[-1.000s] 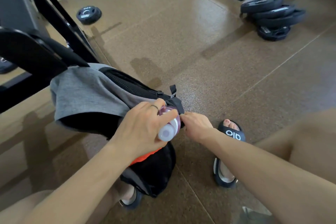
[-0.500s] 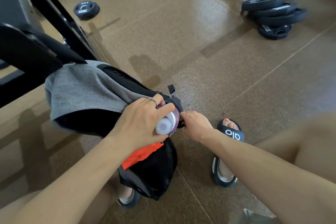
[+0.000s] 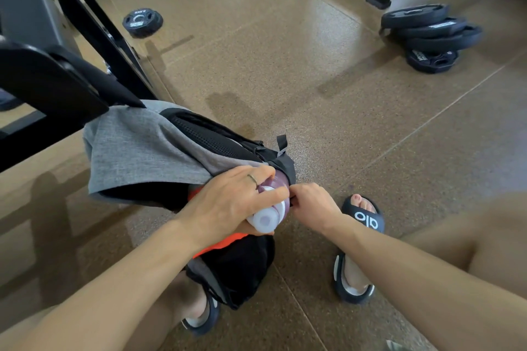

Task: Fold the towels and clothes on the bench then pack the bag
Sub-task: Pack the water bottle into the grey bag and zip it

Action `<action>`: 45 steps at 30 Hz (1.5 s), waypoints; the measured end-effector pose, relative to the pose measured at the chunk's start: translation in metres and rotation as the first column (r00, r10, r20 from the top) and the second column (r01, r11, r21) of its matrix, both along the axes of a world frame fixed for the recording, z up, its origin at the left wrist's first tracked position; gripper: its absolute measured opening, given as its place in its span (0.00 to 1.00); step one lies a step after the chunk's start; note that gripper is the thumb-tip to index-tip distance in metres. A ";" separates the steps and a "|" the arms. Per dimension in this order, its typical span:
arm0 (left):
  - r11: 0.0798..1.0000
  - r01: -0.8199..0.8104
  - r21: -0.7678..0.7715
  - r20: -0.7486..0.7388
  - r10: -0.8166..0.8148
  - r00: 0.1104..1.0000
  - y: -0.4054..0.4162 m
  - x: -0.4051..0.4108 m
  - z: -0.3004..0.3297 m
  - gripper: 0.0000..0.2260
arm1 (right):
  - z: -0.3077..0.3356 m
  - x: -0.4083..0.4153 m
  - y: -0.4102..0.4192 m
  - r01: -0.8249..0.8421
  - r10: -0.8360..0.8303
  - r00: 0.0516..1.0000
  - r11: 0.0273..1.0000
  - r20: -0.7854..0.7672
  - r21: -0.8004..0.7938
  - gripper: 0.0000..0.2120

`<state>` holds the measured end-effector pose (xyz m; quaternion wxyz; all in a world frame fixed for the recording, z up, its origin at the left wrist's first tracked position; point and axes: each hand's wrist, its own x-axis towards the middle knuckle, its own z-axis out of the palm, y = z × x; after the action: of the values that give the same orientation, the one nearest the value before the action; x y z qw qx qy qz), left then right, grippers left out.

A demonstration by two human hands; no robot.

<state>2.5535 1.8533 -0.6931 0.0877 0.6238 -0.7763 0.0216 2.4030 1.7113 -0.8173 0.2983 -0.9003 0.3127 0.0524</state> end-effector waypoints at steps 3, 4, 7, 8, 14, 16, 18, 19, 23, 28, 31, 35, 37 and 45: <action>0.999 0.040 -0.012 0.017 -0.040 0.999 -0.004 0.003 0.000 0.29 | 0.001 -0.003 0.000 -0.033 0.034 0.999 0.999 0.021 -0.014 0.06; 1.000 0.029 -0.005 0.006 -0.029 1.000 -0.004 0.006 0.000 0.27 | 0.002 -0.003 -0.001 -0.043 0.044 0.999 0.999 0.026 -0.022 0.07; 0.997 -0.041 0.067 -0.043 0.044 0.998 -0.003 0.012 -0.001 0.26 | 0.004 -0.002 -0.005 -0.050 0.051 0.997 0.998 0.051 -0.038 0.12; 0.993 -0.078 0.087 -0.055 0.083 0.995 -0.002 0.011 0.000 0.25 | 0.004 -0.001 -0.006 -0.048 0.051 0.997 0.998 0.054 -0.041 0.13; 0.941 -0.256 0.223 0.211 0.210 0.955 0.018 0.015 -0.018 0.36 | 0.012 0.003 -0.008 -0.047 0.051 0.996 0.997 0.072 -0.059 0.16; 0.940 -0.275 0.199 0.245 0.224 0.943 0.015 0.012 -0.021 0.37 | 0.011 0.002 -0.005 -0.050 0.054 0.997 0.997 0.063 -0.063 0.15; 0.944 -0.274 0.182 0.259 0.223 0.940 0.009 0.004 -0.021 0.38 | 0.008 -0.001 0.000 -0.040 0.042 0.997 0.998 0.058 -0.043 0.15; 0.946 -0.274 0.172 0.272 0.221 0.936 0.007 0.001 -0.019 0.39 | 0.007 -0.001 0.002 -0.041 0.042 0.998 0.999 0.047 -0.029 0.15; 0.958 -0.255 0.131 0.301 0.207 0.931 -0.002 -0.006 0.002 0.37 | 0.006 0.000 0.005 -0.039 0.039 0.999 0.999 0.020 -0.011 0.15; 0.949 -0.234 0.211 0.445 0.119 0.888 -0.001 -0.004 0.010 0.27 | 0.002 0.002 0.008 -0.010 0.009 0.999 0.999 0.030 0.030 0.16; 0.961 -0.178 0.212 0.480 0.057 0.876 -0.006 0.000 0.001 0.26 | 0.001 0.005 0.003 0.009 -0.010 1.000 0.999 0.030 0.033 0.16; 0.960 -0.180 0.214 0.485 0.055 0.872 -0.023 0.001 -0.019 0.25 | 0.003 0.010 0.001 -0.035 0.035 0.999 0.999 0.015 0.007 0.14; 0.952 -0.202 0.228 0.505 0.062 0.861 -0.029 -0.003 -0.035 0.24 | 0.006 0.011 0.007 -0.052 0.052 0.998 0.999 0.036 0.003 0.10; 0.907 -0.374 0.192 0.443 0.259 0.858 -0.050 0.017 -0.037 0.17 | 0.008 0.022 0.002 0.077 -0.084 0.996 0.973 0.024 0.216 0.06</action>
<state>2.5708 1.8028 -0.7305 -0.1672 0.7314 -0.6585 0.0589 2.4254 1.7131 -0.8091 0.4007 -0.8502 0.3364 0.0587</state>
